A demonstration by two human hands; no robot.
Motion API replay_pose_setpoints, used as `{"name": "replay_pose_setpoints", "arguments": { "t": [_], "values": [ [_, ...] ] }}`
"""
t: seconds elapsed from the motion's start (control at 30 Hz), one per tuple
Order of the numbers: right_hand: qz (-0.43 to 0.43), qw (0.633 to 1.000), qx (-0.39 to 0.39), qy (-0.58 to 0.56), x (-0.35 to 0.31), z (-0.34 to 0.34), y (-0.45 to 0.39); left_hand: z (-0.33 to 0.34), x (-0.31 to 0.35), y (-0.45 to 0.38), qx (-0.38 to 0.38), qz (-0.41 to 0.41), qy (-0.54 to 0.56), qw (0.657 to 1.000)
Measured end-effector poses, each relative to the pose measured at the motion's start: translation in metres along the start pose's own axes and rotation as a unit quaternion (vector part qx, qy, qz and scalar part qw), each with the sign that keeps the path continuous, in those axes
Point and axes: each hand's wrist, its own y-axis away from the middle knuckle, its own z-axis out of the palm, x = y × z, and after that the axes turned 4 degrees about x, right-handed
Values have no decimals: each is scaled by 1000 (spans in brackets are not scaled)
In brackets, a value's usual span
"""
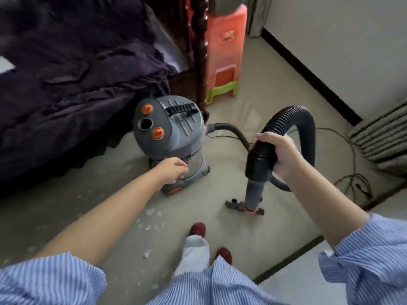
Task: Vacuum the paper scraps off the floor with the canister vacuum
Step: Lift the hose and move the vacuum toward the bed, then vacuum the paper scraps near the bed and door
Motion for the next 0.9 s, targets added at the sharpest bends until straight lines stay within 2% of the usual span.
{"name": "replay_pose_setpoints", "arguments": {
  "t": [0.13, 0.23, 0.4, 0.63, 0.7, 0.77, 0.9],
  "values": [
    [20, 999, -21, 38, 38, 58, 6, -17, -85, 34, 40, -102, 153, 982],
    [37, 998, -19, 38, 55, 95, 16, -28, -138, 58, 80, -157, 207, 962],
    [63, 997, -35, 25, 78, 169, 34, -49, -192, 85, 86, -191, 257, 943],
    [119, 982, -149, -7, 95, 272, 74, -79, -238, 89, 71, -257, 292, 918],
    [130, 974, -185, -21, 100, 288, 81, -84, -248, 81, 42, -272, 382, 882],
    [135, 964, -229, -27, 105, 292, 86, -81, -254, 74, 26, -279, 522, 805],
    [135, 918, -374, 3, 131, 293, 87, -72, -262, 53, 14, -264, 677, 687]
  ]
}}
